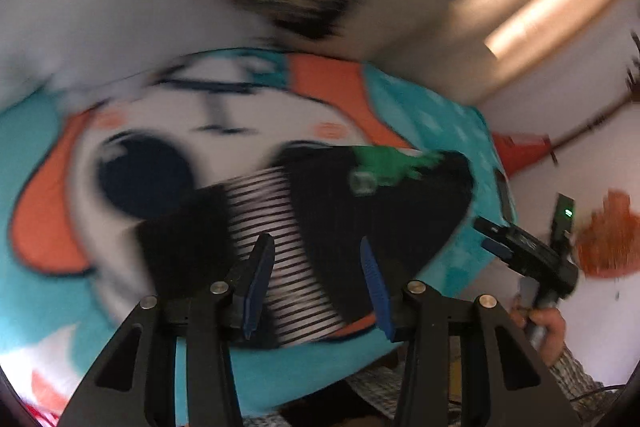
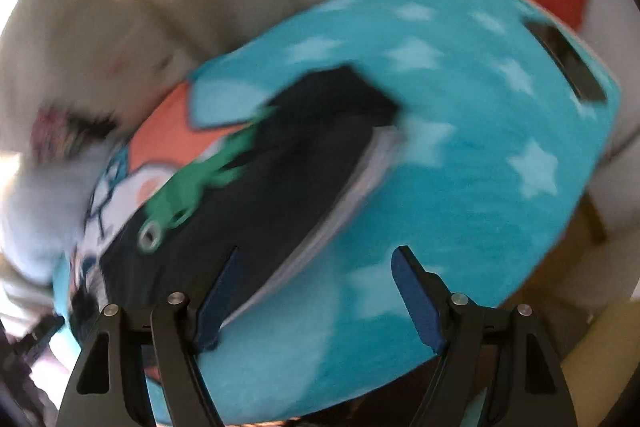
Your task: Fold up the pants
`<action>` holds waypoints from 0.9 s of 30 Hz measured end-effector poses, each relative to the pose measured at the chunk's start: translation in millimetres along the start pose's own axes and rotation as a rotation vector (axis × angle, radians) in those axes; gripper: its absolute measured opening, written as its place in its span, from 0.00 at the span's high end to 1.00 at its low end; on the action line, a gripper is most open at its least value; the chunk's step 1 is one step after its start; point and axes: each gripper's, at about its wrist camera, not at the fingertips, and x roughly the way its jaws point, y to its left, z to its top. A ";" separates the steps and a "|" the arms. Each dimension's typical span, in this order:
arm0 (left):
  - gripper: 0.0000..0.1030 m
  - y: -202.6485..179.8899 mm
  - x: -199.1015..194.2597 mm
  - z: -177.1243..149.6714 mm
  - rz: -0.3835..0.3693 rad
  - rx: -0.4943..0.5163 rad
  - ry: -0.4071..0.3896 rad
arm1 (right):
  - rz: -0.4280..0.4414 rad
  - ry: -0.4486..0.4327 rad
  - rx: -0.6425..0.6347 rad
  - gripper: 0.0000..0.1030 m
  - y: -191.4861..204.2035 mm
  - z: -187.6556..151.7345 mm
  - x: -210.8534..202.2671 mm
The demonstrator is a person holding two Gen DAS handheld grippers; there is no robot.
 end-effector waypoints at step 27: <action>0.87 -234.2 295.5 106.5 0.010 0.335 0.448 | 0.381 0.055 -0.215 0.42 -22.3 76.1 79.9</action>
